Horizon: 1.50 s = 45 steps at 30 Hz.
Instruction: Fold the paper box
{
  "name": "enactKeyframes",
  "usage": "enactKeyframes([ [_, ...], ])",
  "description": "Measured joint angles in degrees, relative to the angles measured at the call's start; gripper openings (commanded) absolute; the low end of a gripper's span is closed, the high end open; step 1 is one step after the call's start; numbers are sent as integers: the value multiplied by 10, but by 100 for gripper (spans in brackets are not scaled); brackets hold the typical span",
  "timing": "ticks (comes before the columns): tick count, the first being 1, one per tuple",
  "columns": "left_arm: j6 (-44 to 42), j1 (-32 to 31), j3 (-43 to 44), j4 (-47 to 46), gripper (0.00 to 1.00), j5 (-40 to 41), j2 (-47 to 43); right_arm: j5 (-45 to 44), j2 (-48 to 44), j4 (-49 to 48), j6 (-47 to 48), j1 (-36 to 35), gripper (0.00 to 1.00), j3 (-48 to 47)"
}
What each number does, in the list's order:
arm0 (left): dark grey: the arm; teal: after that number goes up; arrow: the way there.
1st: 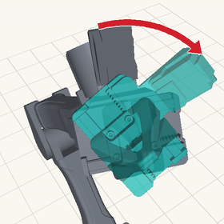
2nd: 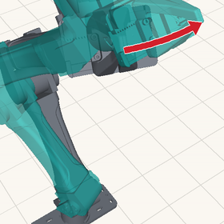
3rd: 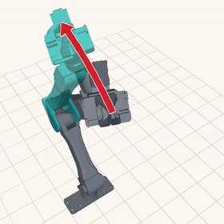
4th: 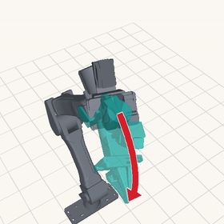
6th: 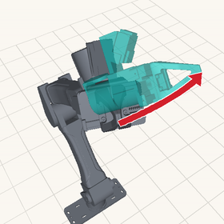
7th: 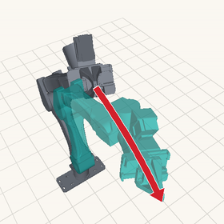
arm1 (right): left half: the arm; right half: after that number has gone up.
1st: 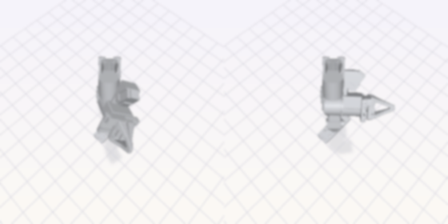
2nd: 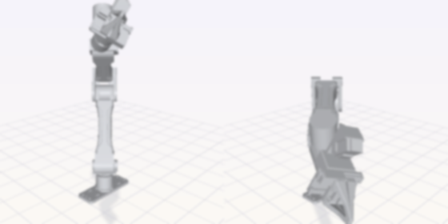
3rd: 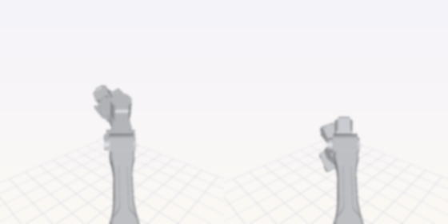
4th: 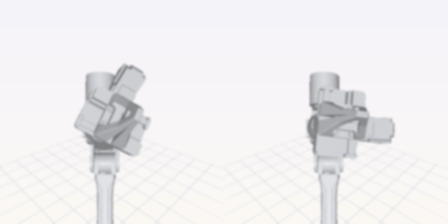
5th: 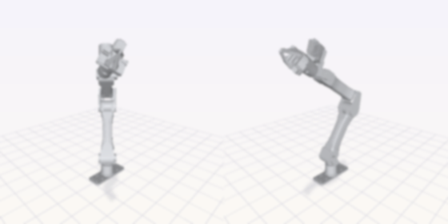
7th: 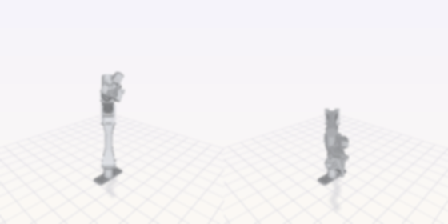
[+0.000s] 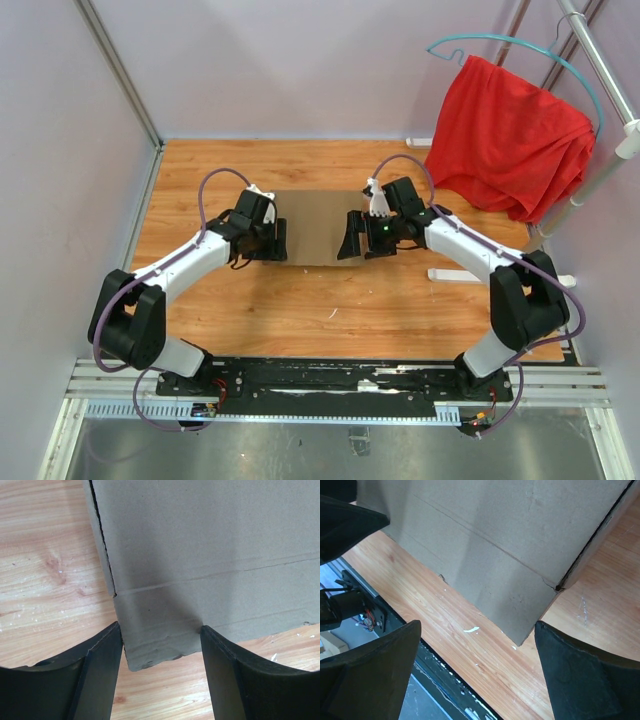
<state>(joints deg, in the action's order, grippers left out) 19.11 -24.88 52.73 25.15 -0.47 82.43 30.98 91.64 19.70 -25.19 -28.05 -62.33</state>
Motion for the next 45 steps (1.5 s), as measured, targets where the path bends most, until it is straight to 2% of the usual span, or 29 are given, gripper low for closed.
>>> enactKeyframes([
  [11,2,0,14,7,66,-4,-6,20,-25,-4,-12,19,95,0],
  [26,2,0,8,2,65,-4,-5,18,6,-63,-9,19,94,40],
  [45,2,-1,1,12,65,0,-6,7,7,-71,-5,19,93,41],
])
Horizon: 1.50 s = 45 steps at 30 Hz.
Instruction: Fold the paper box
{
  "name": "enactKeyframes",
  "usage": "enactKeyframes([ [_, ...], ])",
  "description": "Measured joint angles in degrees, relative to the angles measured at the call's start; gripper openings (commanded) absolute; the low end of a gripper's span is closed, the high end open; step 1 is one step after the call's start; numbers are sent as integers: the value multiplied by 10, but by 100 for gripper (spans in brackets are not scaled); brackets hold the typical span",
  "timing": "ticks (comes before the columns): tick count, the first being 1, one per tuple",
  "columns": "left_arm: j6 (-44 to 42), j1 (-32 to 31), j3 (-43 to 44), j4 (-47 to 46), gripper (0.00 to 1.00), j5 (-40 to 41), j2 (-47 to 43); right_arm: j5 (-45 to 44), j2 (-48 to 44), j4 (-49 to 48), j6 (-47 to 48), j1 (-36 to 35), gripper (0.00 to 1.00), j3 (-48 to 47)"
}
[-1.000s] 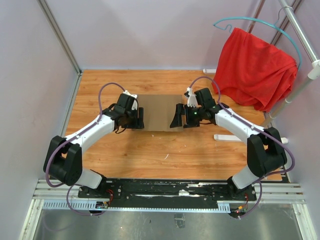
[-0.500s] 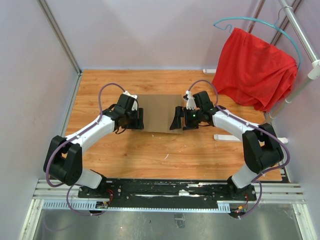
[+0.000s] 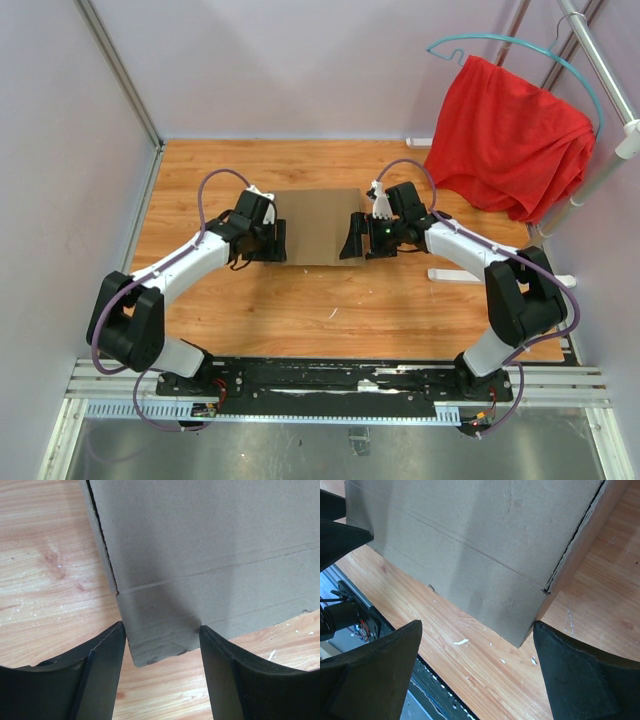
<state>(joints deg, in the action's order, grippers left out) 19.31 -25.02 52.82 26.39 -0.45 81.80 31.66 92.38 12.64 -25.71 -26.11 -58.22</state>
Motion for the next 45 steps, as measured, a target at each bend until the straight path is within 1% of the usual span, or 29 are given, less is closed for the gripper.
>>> enactKeyframes([
  [11,3,-3,24,41,62,39,0,-2,0,0,0,0,93,0],
  [14,6,-3,24,41,59,36,0,-2,0,0,0,0,93,0],
  [17,8,-3,24,41,54,31,0,-2,0,0,1,0,93,0],
  [21,12,-3,16,38,43,27,0,-2,0,1,4,0,93,0],
  [27,18,-3,-6,37,31,20,-5,-14,0,13,9,0,90,0],
  [31,22,-3,-17,30,29,16,-7,-26,0,20,15,0,87,0],
  [41,33,-3,-37,-10,29,19,9,-43,24,21,21,0,83,0],
  [45,37,-3,-41,-31,23,24,30,-51,36,15,22,0,82,0],
])
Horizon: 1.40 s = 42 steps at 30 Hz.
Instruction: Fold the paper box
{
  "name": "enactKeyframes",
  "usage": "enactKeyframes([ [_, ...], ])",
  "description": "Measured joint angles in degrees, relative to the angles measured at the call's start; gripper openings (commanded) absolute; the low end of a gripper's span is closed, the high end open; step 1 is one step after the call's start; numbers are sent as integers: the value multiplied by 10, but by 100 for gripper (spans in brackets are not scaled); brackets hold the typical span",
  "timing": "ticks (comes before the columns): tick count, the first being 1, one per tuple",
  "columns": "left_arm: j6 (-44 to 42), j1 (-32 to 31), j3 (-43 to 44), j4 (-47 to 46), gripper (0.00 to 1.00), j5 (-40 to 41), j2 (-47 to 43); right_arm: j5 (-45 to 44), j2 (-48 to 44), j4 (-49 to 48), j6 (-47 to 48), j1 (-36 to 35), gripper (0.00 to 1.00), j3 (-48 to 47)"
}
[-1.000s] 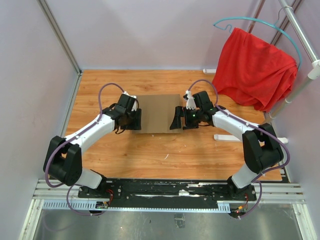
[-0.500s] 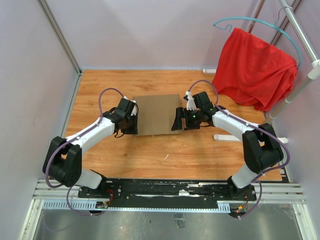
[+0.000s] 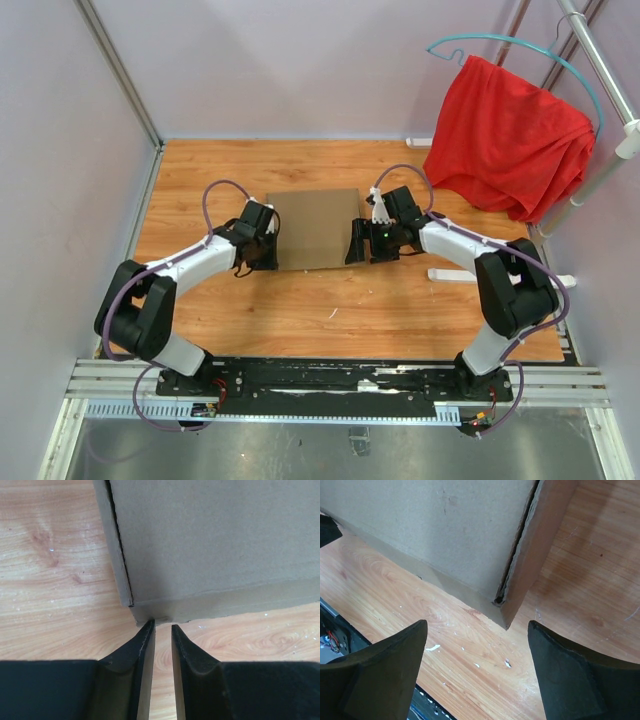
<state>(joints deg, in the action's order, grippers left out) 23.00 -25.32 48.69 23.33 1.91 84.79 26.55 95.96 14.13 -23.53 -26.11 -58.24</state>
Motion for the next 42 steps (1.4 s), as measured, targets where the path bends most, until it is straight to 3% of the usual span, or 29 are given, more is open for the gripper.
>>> enactKeyframes([
  [8,12,0,-28,-41,22,12,15,-56,-30,28,23,0,84,-19],
  [14,15,0,-36,-92,30,36,4,-106,-22,46,57,1,84,-150],
  [24,15,0,-5,-184,29,90,17,-118,212,15,59,55,63,-405],
  [31,12,0,8,-214,28,93,43,-97,367,8,40,88,72,-536],
  [37,16,0,2,-213,27,76,37,-64,440,32,34,97,63,-629],
  [42,21,0,-9,-205,25,70,28,-47,455,42,29,97,63,-658],
])
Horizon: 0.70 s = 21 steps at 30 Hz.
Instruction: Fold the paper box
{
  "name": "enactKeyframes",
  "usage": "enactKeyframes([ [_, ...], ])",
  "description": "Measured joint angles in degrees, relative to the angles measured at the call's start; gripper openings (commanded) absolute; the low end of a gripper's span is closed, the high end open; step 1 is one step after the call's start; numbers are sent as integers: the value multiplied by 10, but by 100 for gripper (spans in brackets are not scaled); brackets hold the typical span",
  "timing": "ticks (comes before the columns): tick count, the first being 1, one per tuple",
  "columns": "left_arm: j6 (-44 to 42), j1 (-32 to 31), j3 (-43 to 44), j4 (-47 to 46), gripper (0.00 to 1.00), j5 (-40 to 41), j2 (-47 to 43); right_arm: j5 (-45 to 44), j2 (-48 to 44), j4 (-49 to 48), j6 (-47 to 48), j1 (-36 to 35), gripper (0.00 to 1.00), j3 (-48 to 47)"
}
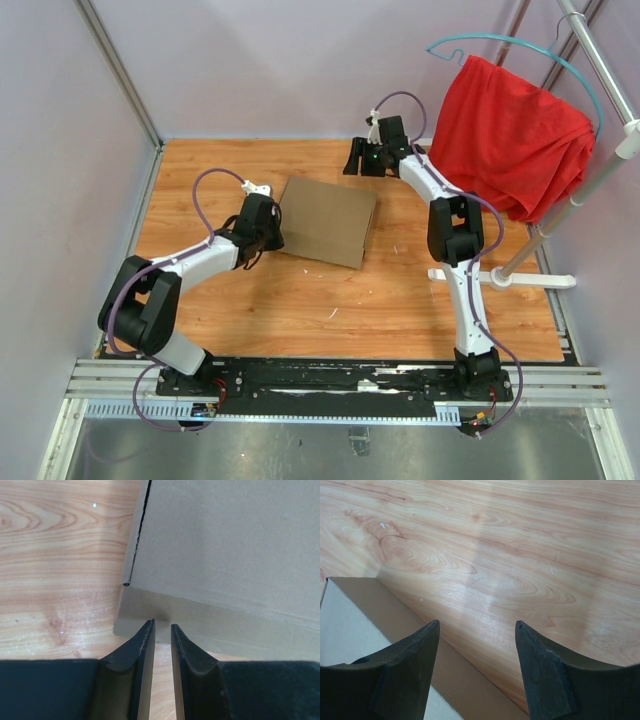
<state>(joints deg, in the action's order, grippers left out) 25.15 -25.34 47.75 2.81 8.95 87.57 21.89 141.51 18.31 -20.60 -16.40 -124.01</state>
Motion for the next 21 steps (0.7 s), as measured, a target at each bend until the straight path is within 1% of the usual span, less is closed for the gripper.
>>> enactKeyframes([
  [7,3,0,-13,16,16,3,-8,13,14,12,0,0,62,-13],
  [10,5,0,-14,14,15,2,0,28,29,16,0,0,62,-24],
  [14,5,0,-13,0,15,4,38,50,41,29,2,0,61,-24],
  [21,4,0,16,-21,14,5,90,91,31,19,21,0,58,5],
])
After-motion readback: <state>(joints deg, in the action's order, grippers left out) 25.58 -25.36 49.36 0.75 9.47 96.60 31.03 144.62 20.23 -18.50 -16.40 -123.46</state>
